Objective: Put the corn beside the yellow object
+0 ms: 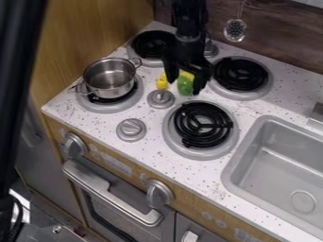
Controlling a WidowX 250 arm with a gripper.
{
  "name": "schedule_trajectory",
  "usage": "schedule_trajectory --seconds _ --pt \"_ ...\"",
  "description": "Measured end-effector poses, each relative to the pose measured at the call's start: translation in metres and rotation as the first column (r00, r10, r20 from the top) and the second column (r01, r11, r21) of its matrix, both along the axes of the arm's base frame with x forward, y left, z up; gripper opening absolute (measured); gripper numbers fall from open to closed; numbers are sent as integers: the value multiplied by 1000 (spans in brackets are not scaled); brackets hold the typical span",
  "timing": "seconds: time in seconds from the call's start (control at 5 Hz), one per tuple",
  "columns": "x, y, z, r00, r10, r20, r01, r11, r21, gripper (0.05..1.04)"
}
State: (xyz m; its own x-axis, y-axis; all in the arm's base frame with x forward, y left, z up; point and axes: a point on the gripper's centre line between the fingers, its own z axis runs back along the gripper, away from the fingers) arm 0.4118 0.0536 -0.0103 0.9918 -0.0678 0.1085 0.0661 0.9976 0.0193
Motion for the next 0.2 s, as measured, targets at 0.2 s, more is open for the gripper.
schedule_trajectory --seconds 0.2 --pt "-26 0 1 999 -8 -39 9 1000 11 1000"
